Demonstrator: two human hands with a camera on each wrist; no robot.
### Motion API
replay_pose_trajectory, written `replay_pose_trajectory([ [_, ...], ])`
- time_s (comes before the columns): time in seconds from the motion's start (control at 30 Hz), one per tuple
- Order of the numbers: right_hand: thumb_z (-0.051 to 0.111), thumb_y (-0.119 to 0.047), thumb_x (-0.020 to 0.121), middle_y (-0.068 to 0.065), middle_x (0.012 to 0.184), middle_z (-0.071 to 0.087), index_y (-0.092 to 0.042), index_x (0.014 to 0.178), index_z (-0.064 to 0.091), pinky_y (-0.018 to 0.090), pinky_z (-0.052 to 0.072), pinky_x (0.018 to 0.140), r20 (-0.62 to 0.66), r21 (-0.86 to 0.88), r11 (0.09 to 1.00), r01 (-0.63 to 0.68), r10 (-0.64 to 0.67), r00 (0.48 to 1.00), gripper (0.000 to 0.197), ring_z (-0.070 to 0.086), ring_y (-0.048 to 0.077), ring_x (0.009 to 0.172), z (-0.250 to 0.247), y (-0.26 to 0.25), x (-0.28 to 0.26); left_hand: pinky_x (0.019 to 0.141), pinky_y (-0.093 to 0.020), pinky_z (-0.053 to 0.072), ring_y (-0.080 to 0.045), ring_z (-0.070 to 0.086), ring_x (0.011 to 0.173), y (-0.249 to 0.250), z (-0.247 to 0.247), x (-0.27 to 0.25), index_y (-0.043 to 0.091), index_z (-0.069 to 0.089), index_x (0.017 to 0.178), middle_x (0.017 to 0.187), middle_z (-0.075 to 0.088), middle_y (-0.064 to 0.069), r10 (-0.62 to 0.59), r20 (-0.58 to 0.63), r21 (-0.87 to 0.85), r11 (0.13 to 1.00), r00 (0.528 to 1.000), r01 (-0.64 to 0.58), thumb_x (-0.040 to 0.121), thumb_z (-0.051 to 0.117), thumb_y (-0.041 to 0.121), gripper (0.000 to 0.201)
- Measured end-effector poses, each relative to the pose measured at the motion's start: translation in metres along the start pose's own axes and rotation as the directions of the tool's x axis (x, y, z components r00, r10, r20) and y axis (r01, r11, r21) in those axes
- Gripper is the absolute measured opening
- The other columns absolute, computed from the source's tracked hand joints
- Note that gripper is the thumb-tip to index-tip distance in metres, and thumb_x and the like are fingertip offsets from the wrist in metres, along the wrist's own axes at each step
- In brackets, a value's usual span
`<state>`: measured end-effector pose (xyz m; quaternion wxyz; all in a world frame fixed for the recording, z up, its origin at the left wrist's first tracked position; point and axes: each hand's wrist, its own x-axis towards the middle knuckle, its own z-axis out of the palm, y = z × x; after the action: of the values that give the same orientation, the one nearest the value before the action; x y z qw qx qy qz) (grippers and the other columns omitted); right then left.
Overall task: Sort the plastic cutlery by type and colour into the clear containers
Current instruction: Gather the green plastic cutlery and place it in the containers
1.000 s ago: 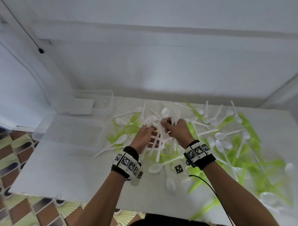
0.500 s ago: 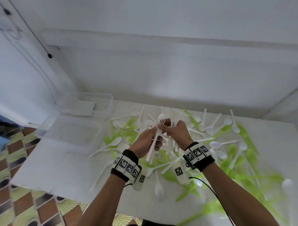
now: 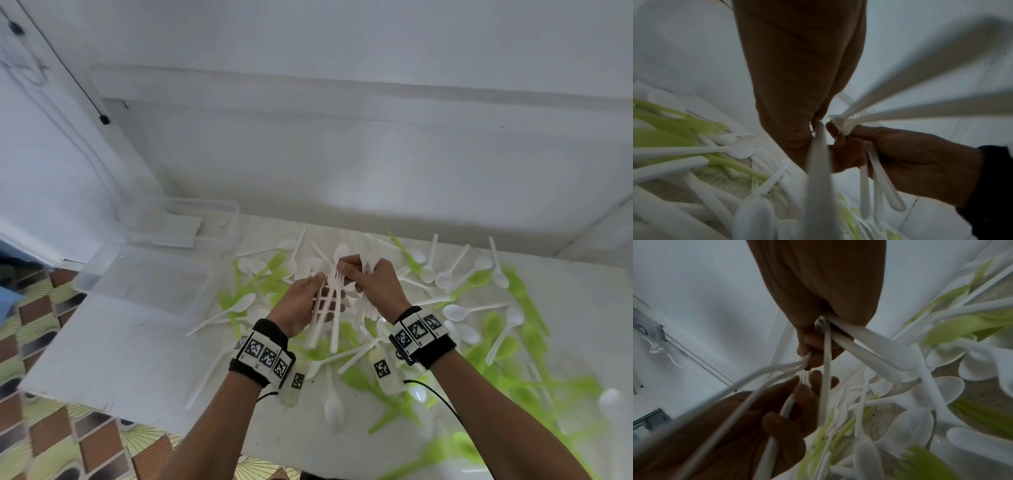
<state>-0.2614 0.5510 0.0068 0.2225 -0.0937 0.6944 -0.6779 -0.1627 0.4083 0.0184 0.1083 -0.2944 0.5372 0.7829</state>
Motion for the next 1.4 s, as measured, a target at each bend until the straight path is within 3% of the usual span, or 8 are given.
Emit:
replay_pose_trajectory([
  [0.1,0.079,-0.018,0.087,0.013,0.079,0.075,-0.009,0.095,0.077,0.027,0.049,0.059,-0.002,-0.018,0.999,0.029,-0.029,1.0,0.012,0.064,0.024,0.065,0.004,-0.001,0.001,0.059,-0.031,0.049,-0.022,0.063,0.066,0.001,0.003,-0.001,-0.003,0.059,0.127,0.087,0.068,-0.01,-0.073,0.09,-0.061,0.995,0.993,0.079,0.109,0.026,0.047,0.063],
  [0.2,0.08,-0.014,0.086,0.009,0.078,0.075,-0.006,0.095,0.078,0.024,0.048,0.057,0.019,-0.053,0.998,0.033,-0.032,0.999,0.012,0.061,0.012,0.059,0.005,-0.005,0.0,0.053,-0.028,0.042,-0.018,0.053,0.059,0.002,0.001,0.002,0.003,0.057,0.122,0.078,0.055,-0.004,-0.101,0.174,-0.109,0.987,0.979,0.121,0.105,0.02,0.061,0.071],
  [0.37,0.086,-0.02,0.078,-0.001,0.077,0.075,-0.014,0.088,0.075,0.021,0.054,0.064,-0.049,-0.152,0.987,0.061,-0.069,0.996,0.016,0.068,0.007,0.068,0.009,-0.002,0.001,0.062,-0.034,0.046,-0.019,0.046,0.059,-0.001,-0.001,-0.001,0.004,0.051,0.124,0.073,0.044,-0.002,-0.088,0.248,-0.089,0.99,0.965,0.113,0.107,0.038,0.044,0.045],
  [0.53,0.084,-0.03,0.08,-0.001,0.067,0.067,-0.013,0.082,0.071,0.023,0.049,0.057,-0.052,-0.171,0.985,0.02,-0.029,0.998,0.021,0.059,0.012,0.057,0.012,-0.002,0.004,0.059,-0.029,0.048,-0.02,0.055,0.065,-0.003,-0.003,0.002,0.005,0.057,0.11,0.079,0.061,-0.008,-0.045,0.21,-0.088,0.994,0.977,0.065,0.107,0.044,0.039,0.037],
  [0.77,0.052,-0.019,0.098,0.006,0.087,0.059,-0.012,0.101,0.046,0.026,0.041,0.052,0.023,-0.061,0.985,-0.159,0.16,0.987,0.01,0.054,0.016,0.059,0.017,-0.007,0.004,0.045,-0.024,0.03,-0.014,0.035,0.049,-0.006,-0.009,0.011,0.013,0.043,0.094,0.064,0.039,0.0,-0.067,0.068,-0.192,0.978,0.995,0.079,0.109,0.036,0.036,0.028],
  [0.93,0.062,-0.019,0.101,0.014,0.088,0.067,0.004,0.106,0.061,0.036,0.063,0.072,0.113,0.057,0.974,-0.219,0.212,0.971,0.024,0.069,0.025,0.077,0.025,-0.009,-0.005,0.046,-0.025,0.027,-0.014,0.034,0.051,-0.007,-0.004,0.011,0.011,0.044,0.099,0.067,0.05,-0.001,-0.012,0.037,-0.16,0.987,0.999,0.018,0.105,0.042,0.039,0.028],
  [1.1,0.08,-0.045,0.078,0.026,0.084,0.067,0.017,0.099,0.059,0.05,0.057,0.073,0.048,0.049,0.974,-0.223,0.22,0.974,0.068,0.067,0.042,0.074,0.036,-0.006,-0.009,0.054,-0.026,0.03,-0.012,0.035,0.061,-0.007,0.006,0.007,0.008,0.055,0.105,0.077,0.051,-0.006,0.107,0.104,-0.001,0.994,0.989,-0.108,0.085,0.044,0.041,0.04],
  [1.4,0.083,-0.021,0.083,0.03,0.087,0.068,0.004,0.097,0.064,0.042,0.058,0.062,0.042,0.164,0.942,-0.292,0.289,0.956,0.035,0.07,0.036,0.075,0.04,-0.012,-0.01,0.065,-0.027,0.041,-0.016,0.05,0.069,-0.014,0.015,0.012,0.013,0.069,0.1,0.075,0.064,-0.005,0.186,-0.101,-0.054,0.98,0.977,-0.192,0.104,0.031,0.031,0.042],
])
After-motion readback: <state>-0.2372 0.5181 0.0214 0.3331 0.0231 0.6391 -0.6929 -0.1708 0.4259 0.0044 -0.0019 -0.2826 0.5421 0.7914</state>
